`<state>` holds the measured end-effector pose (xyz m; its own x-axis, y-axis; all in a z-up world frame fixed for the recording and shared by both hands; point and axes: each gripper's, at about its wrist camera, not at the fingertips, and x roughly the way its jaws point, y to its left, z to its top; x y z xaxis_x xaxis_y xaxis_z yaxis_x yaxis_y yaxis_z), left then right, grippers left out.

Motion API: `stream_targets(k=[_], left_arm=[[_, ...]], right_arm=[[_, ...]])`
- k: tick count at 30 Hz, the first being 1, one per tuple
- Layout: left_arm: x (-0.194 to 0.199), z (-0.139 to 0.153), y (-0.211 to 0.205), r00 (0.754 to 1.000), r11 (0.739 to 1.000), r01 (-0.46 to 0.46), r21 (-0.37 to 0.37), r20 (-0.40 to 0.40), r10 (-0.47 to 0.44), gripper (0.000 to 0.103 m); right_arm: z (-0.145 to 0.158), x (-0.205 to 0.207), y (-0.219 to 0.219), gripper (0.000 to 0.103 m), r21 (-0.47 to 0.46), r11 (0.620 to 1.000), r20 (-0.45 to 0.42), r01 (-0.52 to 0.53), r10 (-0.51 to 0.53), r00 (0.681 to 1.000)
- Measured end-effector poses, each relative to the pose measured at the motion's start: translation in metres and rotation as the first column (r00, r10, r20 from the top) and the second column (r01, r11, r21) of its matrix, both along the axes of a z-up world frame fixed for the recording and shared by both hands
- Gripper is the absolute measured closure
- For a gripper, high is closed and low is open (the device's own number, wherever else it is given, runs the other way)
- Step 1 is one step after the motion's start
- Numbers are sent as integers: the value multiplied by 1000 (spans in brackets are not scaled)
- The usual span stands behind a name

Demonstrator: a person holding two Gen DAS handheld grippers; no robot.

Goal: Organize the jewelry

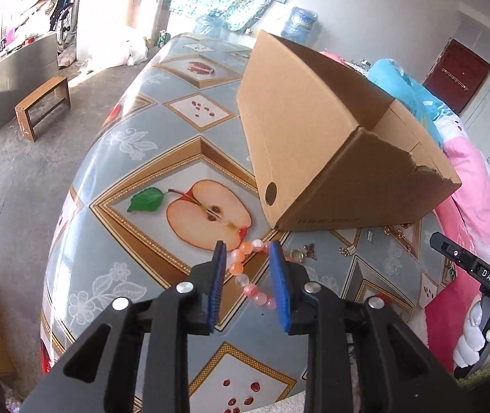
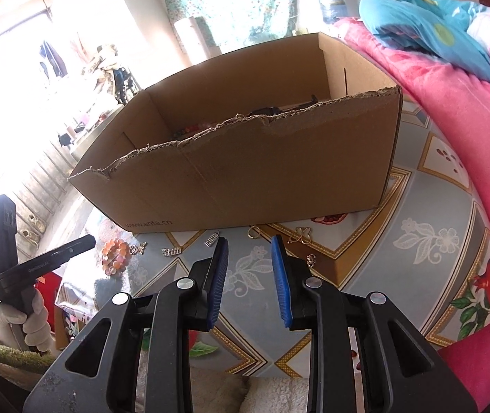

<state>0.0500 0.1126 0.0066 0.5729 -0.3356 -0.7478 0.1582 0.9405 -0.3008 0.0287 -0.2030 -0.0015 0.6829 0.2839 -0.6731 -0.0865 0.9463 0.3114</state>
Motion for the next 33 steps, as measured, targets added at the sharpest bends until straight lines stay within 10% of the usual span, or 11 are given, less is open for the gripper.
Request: stream_targets(k=[12,33], left_arm=[[-2,-13,-64,969,969,246,30,21,-247,77],[10,-30,-64,968,948,238,212,25,-249,86]], right_arm=[[-3,8,17,77,-26,998,-35,-60,59,998],[-26,27,46,77,-58,978,-80,-200,195,978]])
